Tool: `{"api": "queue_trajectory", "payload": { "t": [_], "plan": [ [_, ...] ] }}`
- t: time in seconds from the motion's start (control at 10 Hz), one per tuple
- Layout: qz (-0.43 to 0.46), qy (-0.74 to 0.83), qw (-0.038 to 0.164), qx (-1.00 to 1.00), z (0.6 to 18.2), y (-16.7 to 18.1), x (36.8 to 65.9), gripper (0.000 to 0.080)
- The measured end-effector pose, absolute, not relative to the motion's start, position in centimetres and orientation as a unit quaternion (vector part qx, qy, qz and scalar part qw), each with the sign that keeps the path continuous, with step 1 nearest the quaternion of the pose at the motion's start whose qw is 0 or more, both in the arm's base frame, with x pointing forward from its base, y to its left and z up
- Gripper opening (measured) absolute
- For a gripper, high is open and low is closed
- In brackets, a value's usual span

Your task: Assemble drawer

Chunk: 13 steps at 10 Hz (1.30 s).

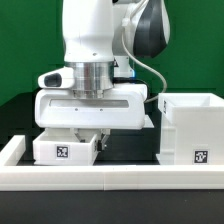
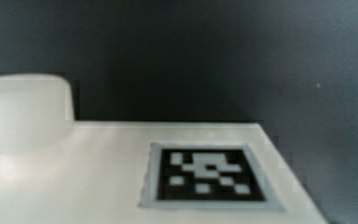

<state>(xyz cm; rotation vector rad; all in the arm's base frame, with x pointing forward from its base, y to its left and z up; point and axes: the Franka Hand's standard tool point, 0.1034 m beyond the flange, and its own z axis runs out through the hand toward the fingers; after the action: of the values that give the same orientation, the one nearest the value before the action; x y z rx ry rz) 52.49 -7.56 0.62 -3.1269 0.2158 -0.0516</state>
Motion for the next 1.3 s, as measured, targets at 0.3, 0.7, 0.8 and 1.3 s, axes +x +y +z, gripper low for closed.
{"api": "queue_trajectory", "payload": {
  "t": [0.3,0.7,0.8,1.3],
  "plan": [
    [-0.017,0.069,0.003,-0.997,0.6,-7.6,52.5,0.0041],
    [-0.017,0.069,0.003,-0.997,0.6,-7.6,52.5,0.0041],
    [-0.015,0.058,0.003,-0.998,0.7,-7.4,52.6,0.0041],
    [-0.024,-0.028,0.013,-0.999,3.0,-7.2,52.7,0.0041]
  ]
}}
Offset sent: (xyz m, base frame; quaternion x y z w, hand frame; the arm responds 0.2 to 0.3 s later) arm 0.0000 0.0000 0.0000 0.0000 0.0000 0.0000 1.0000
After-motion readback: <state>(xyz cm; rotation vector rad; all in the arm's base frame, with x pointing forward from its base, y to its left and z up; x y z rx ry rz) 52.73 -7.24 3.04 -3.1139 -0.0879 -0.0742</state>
